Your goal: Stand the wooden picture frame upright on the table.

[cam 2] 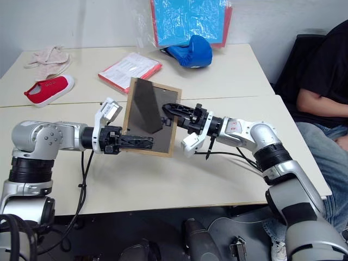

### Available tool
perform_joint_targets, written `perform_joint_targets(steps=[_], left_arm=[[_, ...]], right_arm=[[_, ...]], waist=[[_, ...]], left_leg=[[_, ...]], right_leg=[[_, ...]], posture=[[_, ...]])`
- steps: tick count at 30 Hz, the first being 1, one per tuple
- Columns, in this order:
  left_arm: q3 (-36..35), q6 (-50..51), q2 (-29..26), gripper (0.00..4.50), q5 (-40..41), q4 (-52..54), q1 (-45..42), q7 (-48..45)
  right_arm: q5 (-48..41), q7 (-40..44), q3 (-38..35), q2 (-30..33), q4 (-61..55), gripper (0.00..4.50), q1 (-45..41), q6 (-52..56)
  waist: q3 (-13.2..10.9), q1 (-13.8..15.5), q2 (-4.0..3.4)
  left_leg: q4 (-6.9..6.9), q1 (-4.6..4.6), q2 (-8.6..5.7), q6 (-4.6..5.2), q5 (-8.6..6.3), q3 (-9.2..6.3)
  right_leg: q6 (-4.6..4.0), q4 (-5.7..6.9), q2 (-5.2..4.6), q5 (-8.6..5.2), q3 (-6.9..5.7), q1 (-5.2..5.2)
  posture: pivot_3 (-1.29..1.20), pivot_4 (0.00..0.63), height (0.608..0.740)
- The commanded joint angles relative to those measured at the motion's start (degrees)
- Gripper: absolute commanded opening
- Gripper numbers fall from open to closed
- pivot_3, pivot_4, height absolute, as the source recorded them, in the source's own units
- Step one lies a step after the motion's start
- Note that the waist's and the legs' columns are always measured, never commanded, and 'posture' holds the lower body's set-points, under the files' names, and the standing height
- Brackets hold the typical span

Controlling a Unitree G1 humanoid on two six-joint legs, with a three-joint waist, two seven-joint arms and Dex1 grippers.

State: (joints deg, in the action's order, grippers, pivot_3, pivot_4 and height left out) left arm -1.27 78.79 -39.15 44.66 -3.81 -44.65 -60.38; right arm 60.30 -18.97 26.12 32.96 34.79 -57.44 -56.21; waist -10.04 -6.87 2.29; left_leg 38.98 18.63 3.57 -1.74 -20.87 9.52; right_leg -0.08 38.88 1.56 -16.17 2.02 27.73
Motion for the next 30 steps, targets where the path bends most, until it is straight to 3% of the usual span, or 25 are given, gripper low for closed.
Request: perform_joint_targets(steps=[1, 6, 7, 10, 11, 12, 14, 15, 17, 20, 25, 30], left_arm=[[-1.8, -0.5, -1.5, 2.64, 1.8, 3.4, 0.7, -0.1], [-6.1, 0.6, -4.1, 4.18, 3.9, 5.5, 2.2, 1.4], [-9.7, 1.2, -6.7, 4.46, 4.8, 7.5, 3.6, 1.8], [-18.0, 2.0, -11.9, 4.5, 7.3, 12.6, 7.8, 2.6], [-21.7, 0.6, -14.2, 4.5, 7.6, 15.8, 11.3, 1.8], [-26.4, -1.7, -16.0, 4.5, 7.2, 19.5, 15.6, 1.1], [-31.5, -4.9, -17.5, 4.5, 6.9, 24.2, 21.2, 0.9], [-34.0, -7.3, -17.5, 4.5, 5.6, 26.4, 24.6, 1.2], [-36.7, -10.3, -17.2, 4.5, 4.6, 29.0, 29.0, 2.2], [-38.4, -13.0, -15.0, 4.5, 5.4, 31.3, 32.1, 5.3], [-36.3, -16.7, -12.2, 4.5, 5.2, 33.1, 33.6, 9.6], [-34.7, -18.3, -12.3, 4.5, 6.3, 32.1, 33.4, 11.1]], right_arm=[[-0.8, -3.1, 0.0, -0.1, 0.5, 1.48, -2.8, -0.5], [-1.3, -3.2, 1.0, 0.6, 1.9, 1.26, -4.8, -2.0], [-3.0, -1.5, 0.9, 0.7, 3.0, 1.26, -5.3, -2.8], [-7.7, 2.4, 0.5, 1.0, 5.7, 1.26, -6.0, -5.0], [-13.4, 7.1, 0.6, 0.5, 7.9, 1.26, -6.0, -6.7], [-28.5, 20.0, 0.7, -1.3, 8.0, 1.26, -3.8, -3.7], [-50.0, 39.1, 0.6, -3.4, 6.2, 1.26, -0.1, 2.3], [-63.8, 51.8, -1.1, -4.4, -0.5, 1.26, 3.3, 15.8], [-80.4, 66.0, -4.1, -5.1, -9.5, 1.26, 6.9, 35.2], [-93.1, 74.9, -7.6, -4.4, -17.0, 1.26, 9.1, 59.5], [-97.4, 78.2, -9.8, -5.3, -15.6, 1.26, 10.1, 82.2], [-92.8, 76.7, -10.5, -7.7, -14.7, 1.26, 11.3, 86.7]], waist=[[0.0, 0.0, 0.0], [0.0, -0.4, 0.0], [0.0, -0.5, 0.0], [-0.1, -1.6, 0.12], [-0.1, -1.6, 0.12], [-0.1, -1.8, 0.13], [-0.1, -2.1, 0.24], [-0.1, -1.9, 0.25], [-0.1, -1.0, 0.24], [-0.1, 0.3, 0.19], [-0.1, 1.7, 0.28], [-0.1, 1.7, 0.26]], left_leg=[[0.0, -0.01, 0.0, 0.0, 0.0, 0.0], [-0.02, -0.07, 0.0, 0.0, 0.0, 0.03], [-0.02, -0.08, 0.01, 0.0, 0.0, 0.02], [-0.1, -0.13, 0.02, -0.04, 0.0, 0.01], [-0.15, -0.16, 0.02, -0.05, 0.01, 0.02], [-0.2, -0.2, 0.0, -0.05, 0.01, 0.0], [-0.51, -0.51, 0.0, -0.07, 0.02, 0.01], [-0.58, -0.67, 0.0, -0.09, 0.03, -0.08], [-0.51, -0.62, 0.01, -0.13, 0.07, -0.24], [-0.03, -0.27, 0.03, -0.11, 0.05, -0.44], [0.02, -0.24, 0.01, -0.03, -0.03, -0.53], [-0.05, 0.01, 0.01, 0.0, -0.05, -0.47]], right_leg=[[0.0, 0.0, 0.0, 0.0, 0.0, -0.01], [0.0, 0.0, 0.0, 0.0, 0.02, -0.04], [-0.01, 0.0, 0.0, -0.01, 0.01, -0.05], [-0.06, 0.03, 0.01, -0.03, 0.01, -0.03], [-0.07, 0.02, 0.01, -0.04, 0.01, -0.03], [-0.09, 0.02, 0.0, -0.06, 0.02, -0.06], [-0.11, -0.12, 0.04, -0.07, 0.04, -0.26], [-0.13, -0.15, 0.04, -0.08, 0.0, -0.44], [-0.13, -0.17, 0.04, -0.08, -0.07, -0.46], [-0.1, 0.03, 0.02, -0.06, -0.13, -0.32], [-0.09, -0.05, 0.02, -0.04, -0.17, -0.37], [-0.07, -0.19, 0.02, -0.03, -0.17, -0.14]], posture=[[0.0, 0.15, 0.74], [0.0, 0.15, 0.74], [0.0, 0.15, 0.74], [0.0, 0.15, 0.74], [0.0, 0.15, 0.74], [0.0, 0.15, 0.74], [0.0, 0.15, 0.74], [0.0, 0.15, 0.74], [0.0, 0.15, 0.74], [0.0, 0.15, 0.74], [0.0, 0.15, 0.74], [0.0, 0.15, 0.74]])
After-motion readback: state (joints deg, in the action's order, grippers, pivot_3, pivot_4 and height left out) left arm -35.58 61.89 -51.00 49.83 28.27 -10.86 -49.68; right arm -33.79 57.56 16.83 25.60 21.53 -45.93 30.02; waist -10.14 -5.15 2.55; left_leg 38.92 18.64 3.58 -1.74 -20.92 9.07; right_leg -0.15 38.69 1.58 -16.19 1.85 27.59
